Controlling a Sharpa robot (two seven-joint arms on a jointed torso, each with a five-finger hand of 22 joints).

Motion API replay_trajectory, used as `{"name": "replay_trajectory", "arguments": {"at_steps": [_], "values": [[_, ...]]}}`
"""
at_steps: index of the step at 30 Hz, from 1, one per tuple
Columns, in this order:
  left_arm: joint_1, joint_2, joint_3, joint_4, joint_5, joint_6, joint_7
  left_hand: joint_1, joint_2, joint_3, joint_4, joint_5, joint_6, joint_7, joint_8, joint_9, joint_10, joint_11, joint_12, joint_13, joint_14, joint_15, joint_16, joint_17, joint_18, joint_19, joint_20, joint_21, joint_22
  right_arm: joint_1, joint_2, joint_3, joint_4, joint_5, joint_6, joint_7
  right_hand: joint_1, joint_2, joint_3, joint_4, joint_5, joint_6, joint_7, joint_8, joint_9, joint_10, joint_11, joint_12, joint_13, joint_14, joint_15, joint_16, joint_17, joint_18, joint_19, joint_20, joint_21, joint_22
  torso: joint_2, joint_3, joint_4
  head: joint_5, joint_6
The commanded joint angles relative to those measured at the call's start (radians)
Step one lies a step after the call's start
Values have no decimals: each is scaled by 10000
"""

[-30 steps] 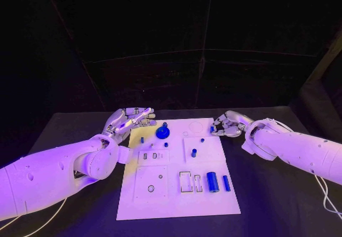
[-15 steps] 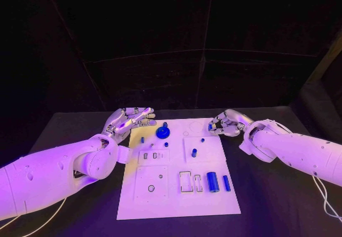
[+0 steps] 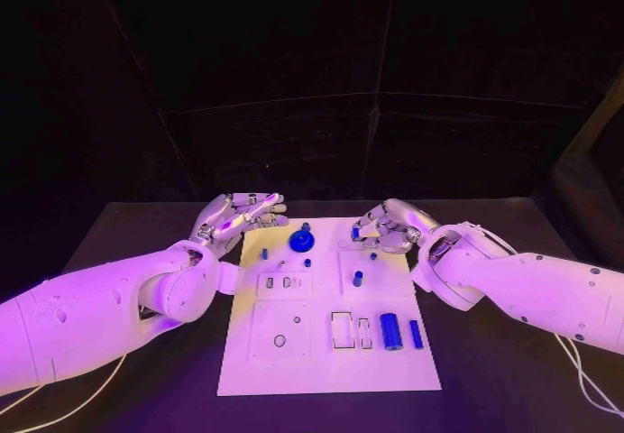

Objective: Assemble the parts on the task board

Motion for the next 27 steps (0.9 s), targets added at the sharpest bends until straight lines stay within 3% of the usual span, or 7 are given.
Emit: {"name": "replay_trajectory", "arguments": {"at_steps": [1, 7, 10, 12, 19, 27], "values": [[16, 26, 10, -36, 9, 99, 7, 2, 83, -14, -61, 57, 71, 106, -62, -11, 74, 2, -67, -10, 75, 6, -55, -13, 148, 82, 21, -64, -12, 32, 333, 5, 21, -1175, -168, -1195, 19, 106, 48, -7, -53, 91, -17, 51, 21, 116, -30, 42, 1093, 918, -75, 54, 1925, -133, 74, 13, 64, 899, -83, -44, 61, 114, -92], [21, 35, 10, -109, 42, 91, 12, 0, 83, -15, -61, 57, 72, 105, -62, -10, 75, 2, -67, -10, 75, 6, -55, -13, 148, 83, 20, -64, -12, 31, 1127, -5, -207, -1648, 151, -1654, -60, 111, 87, 11, -65, 129, -28, 61, 22, 130, -39, 54, 1107, 916, -83, 50, 1916, -133, 75, 5, 65, 901, -115, -71, 122, 348, -204], [26, 41, 11, -189, 47, 72, 23, -3, 84, -16, -60, 57, 74, 103, -62, -10, 79, 1, -67, -9, 76, 5, -57, -13, 148, 85, 20, -64, -13, 5, 1487, -13, -294, -1894, 313, -1785, -72, 111, 91, 14, -65, 131, -28, 60, 21, 132, -40, 57, 1109, 916, -84, 49, 1915, -132, 73, 4, 64, 898, -116, -71, 121, 465, -251], [31, 38, 11, -229, 48, 58, 34, -3, 84, -17, -61, 57, 75, 103, -63, -10, 80, 0, -68, -9, 77, 5, -58, -13, 148, 86, 20, -65, -14, -31, 1683, -18, -324, -2052, 400, -1854, -77, 113, 97, 14, -63, 137, -31, 62, 22, 132, -41, 55, 1109, 914, -85, 46, 1907, -131, 70, 4, 62, 895, -114, -85, 142, 470, -271], [42, 49, 11, -276, 51, 51, 34, -4, 84, -17, -61, 57, 76, 103, -63, -10, 81, 0, -68, -9, 77, 5, -59, -13, 148, 86, 20, -65, -14, -226, 2336, -59, -515, -2788, 669, -2027, -81, 116, 131, -2, -56, 161, -45, 69, 25, 128, -52, 47, 1103, 914, -91, 45, 1907, -130, 67, -1, 60, 892, -89, -65, 109, 586, -351], [44, 72, 12, -261, 51, 63, 29, -4, 84, -17, -61, 57, 76, 103, -63, -10, 81, 0, -68, -9, 77, 5, -59, -13, 148, 86, 20, -65, -14, -426, 2640, -233, -635, -3199, 837, -2168, -91, 104, 144, -11, -53, 176, -51, 73, 27, 121, -57, 36, 1094, 912, -95, 41, 1898, -129, 64, -4, 58, 888, -86, -51, 88, 563, -411]]}}
